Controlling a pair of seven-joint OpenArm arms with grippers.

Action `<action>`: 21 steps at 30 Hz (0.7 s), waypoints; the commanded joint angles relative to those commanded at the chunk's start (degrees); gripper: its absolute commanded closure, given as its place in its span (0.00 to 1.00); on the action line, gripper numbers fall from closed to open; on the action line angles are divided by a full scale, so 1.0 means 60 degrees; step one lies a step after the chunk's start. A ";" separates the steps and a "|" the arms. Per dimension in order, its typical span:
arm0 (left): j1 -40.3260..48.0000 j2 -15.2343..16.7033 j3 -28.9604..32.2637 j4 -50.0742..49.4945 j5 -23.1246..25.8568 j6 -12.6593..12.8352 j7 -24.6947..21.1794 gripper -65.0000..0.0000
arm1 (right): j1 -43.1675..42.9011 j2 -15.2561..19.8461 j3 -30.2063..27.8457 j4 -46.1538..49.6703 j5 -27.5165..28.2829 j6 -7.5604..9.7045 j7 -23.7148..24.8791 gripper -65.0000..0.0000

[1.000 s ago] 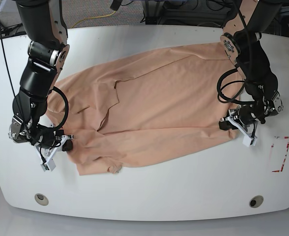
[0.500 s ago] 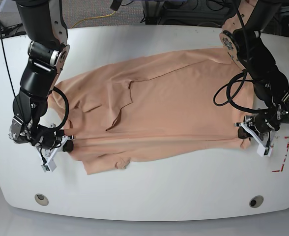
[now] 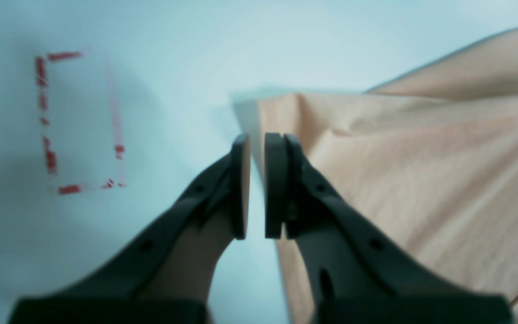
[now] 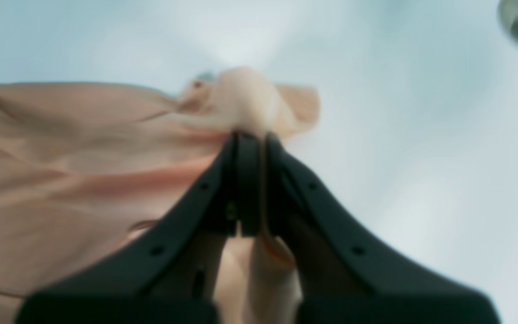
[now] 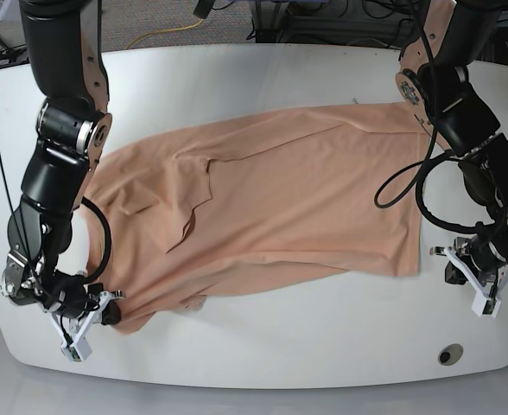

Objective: Fold the T-shirt properly
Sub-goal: 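Drag the shirt edges with both grippers to straighten the shirt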

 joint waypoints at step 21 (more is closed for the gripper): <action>0.1040 0.0000 -0.0220 -0.4176 -0.0029 0.0000 -0.2344 0.33 | -0.1040 -0.0073 0.0029 0.0044 0.0059 0.0000 0.0029 1.00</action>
